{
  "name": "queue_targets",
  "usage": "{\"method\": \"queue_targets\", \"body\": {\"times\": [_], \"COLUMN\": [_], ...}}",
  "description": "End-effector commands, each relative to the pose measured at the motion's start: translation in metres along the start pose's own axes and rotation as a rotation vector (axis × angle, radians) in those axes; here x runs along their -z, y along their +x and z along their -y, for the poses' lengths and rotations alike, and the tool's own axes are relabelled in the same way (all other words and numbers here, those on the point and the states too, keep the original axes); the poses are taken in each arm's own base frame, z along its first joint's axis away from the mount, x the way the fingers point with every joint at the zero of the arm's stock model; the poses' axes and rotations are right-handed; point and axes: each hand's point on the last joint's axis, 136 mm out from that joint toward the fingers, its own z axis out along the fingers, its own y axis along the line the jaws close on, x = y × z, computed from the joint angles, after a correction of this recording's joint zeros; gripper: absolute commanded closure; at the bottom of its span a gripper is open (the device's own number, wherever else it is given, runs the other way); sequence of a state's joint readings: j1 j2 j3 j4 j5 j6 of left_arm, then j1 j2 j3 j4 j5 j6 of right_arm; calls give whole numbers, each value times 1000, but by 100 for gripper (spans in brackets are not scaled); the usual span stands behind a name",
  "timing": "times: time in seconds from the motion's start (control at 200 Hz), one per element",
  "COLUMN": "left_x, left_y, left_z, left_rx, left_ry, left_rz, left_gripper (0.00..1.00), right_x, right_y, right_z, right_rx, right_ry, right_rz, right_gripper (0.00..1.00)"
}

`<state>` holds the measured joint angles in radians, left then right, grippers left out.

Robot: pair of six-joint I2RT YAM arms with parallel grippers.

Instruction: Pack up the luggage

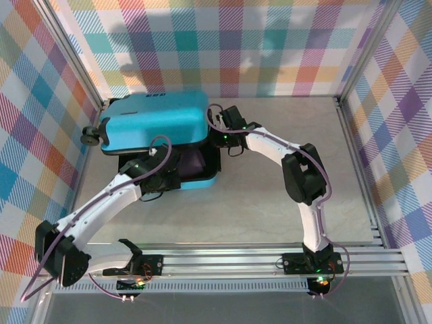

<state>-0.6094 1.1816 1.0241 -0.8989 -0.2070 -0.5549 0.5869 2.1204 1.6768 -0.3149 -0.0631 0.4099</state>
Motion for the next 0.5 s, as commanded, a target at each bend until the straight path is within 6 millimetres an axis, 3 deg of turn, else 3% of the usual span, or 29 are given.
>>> {"method": "queue_targets", "body": {"times": [0.0, 0.04, 0.195, 0.495], "left_x": [19, 25, 45, 60], "left_y": [9, 10, 7, -15], "left_z": [-7, -6, -1, -9], "left_rx": [16, 19, 22, 42], "left_ry": [25, 46, 126, 89], "left_rz": [13, 22, 66, 168], "left_gripper": [87, 87, 86, 87], "right_x": [-13, -14, -11, 2], "right_y": [0, -4, -23, -47], "right_z": [-2, 2, 23, 62], "right_rx": [-35, -46, -86, -111], "right_ry": [-83, -86, -90, -64], "right_rz": [-40, -39, -23, 10], "right_gripper": [95, 100, 100, 100]}}
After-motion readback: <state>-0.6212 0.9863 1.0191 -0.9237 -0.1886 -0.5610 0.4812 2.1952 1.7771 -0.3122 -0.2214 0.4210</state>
